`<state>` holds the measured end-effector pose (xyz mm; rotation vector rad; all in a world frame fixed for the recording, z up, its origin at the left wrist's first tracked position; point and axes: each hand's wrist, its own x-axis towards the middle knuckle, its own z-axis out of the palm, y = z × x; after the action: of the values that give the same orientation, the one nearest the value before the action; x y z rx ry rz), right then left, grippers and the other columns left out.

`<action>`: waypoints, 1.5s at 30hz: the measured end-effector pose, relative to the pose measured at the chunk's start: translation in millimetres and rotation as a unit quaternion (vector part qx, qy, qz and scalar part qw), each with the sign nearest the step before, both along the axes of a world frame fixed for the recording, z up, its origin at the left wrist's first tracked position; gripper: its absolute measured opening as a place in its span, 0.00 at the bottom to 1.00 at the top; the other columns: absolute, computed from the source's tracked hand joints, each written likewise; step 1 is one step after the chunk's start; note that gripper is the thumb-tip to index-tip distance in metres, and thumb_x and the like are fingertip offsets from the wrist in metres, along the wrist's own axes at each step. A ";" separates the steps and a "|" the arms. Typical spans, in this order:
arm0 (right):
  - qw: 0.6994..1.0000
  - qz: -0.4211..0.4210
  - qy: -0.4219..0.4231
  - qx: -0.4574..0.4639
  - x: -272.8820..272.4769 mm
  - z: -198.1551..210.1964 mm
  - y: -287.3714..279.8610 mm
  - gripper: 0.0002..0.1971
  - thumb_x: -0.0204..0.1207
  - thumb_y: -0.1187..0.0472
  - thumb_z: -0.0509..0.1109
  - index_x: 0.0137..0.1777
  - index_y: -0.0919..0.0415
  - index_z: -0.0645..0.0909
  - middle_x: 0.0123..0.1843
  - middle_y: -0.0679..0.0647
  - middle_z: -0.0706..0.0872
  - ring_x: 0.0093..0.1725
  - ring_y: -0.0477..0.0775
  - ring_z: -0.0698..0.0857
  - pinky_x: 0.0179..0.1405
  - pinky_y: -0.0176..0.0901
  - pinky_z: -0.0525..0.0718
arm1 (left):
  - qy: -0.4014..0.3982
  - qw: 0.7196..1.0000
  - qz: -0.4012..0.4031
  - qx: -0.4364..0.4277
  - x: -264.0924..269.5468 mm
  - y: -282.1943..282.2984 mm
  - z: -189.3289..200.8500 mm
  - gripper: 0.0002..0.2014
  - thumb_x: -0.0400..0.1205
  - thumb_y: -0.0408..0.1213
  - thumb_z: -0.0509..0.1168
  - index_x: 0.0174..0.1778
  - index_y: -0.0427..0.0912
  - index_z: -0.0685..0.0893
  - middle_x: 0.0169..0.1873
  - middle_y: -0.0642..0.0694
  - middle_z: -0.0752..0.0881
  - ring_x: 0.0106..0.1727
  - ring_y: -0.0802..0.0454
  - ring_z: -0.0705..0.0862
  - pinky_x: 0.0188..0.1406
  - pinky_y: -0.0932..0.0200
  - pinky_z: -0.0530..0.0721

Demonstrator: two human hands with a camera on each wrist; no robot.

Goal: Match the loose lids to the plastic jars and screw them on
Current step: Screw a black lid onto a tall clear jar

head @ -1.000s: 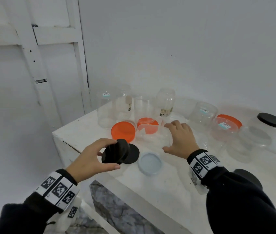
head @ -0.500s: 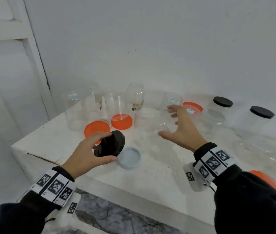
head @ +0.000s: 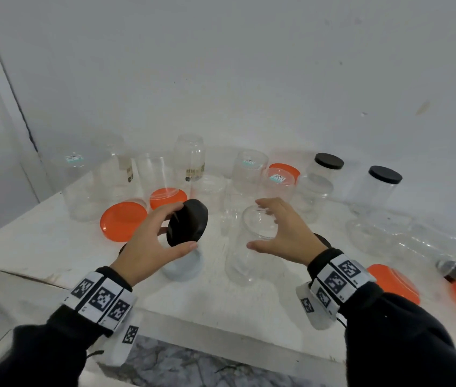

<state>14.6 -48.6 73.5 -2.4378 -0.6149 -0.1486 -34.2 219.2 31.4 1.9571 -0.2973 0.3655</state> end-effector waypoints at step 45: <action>0.959 0.012 0.238 0.154 7.9 -36.3 -9.8 0.54 0.58 0.56 0.86 0.78 0.52 0.52 0.75 0.47 0.67 0.73 0.45 0.68 0.70 0.39 0.68 | 0.058 0.981 -0.158 0.096 62.0 -84.8 24.5 0.54 0.56 0.64 0.74 0.77 0.51 0.61 0.71 0.57 0.66 0.71 0.62 0.66 0.67 0.68 0.65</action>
<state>22.5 -58.4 37.2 -2.0559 -0.3708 0.3241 27.8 134.4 55.9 2.0686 -0.5752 0.0149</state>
